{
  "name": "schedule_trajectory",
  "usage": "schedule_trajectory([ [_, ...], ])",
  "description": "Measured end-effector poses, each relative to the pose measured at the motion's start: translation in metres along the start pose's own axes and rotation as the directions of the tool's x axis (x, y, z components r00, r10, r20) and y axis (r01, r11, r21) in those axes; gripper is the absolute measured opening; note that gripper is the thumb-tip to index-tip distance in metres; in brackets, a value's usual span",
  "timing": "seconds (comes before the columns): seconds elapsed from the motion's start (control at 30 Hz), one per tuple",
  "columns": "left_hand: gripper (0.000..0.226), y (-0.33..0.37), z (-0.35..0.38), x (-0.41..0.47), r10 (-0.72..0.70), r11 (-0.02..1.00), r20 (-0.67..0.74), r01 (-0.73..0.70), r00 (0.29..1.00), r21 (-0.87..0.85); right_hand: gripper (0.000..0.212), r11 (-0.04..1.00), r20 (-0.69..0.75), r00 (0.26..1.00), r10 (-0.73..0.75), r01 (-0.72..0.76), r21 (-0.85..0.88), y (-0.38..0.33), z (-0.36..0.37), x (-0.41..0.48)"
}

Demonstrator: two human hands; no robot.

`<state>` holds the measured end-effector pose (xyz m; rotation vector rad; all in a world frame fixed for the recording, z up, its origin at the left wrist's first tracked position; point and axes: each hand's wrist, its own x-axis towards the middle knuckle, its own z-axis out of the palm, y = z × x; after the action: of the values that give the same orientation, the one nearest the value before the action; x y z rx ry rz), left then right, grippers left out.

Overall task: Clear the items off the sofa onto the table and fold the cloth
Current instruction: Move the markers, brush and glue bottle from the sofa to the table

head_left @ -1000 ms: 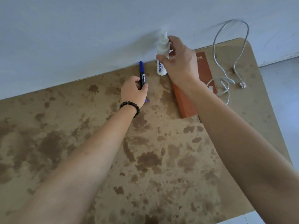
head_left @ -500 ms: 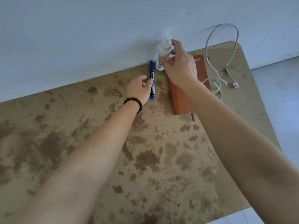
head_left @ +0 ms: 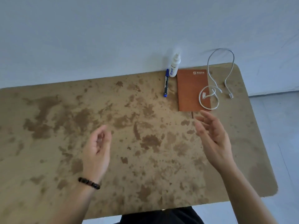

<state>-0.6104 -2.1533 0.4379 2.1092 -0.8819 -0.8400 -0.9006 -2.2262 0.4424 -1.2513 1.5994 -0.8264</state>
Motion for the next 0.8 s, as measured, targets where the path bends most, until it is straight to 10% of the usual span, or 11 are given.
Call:
schedule_trajectory([
  [0.2,0.029,-0.040,-0.052,-0.158,-0.186,0.970,-0.270,0.134,0.945,-0.202,0.037,0.999,0.188,0.982,-0.026,0.031,-0.027,0.017,-0.037,-0.108],
  [0.4,0.032,-0.096,-0.066,-0.325,-0.395,0.912,-0.589,0.223,0.705,-0.345,0.035,0.987,0.427,0.899,-0.095,0.140,-0.074,0.036,-0.038,-0.161],
  [0.8,0.032,-0.159,-0.090,-0.554,-0.549,0.835,-0.802,0.115,0.235,-0.539,0.035,0.886,0.791,0.538,-0.293,0.463,0.014,0.020,0.044,-0.309],
])
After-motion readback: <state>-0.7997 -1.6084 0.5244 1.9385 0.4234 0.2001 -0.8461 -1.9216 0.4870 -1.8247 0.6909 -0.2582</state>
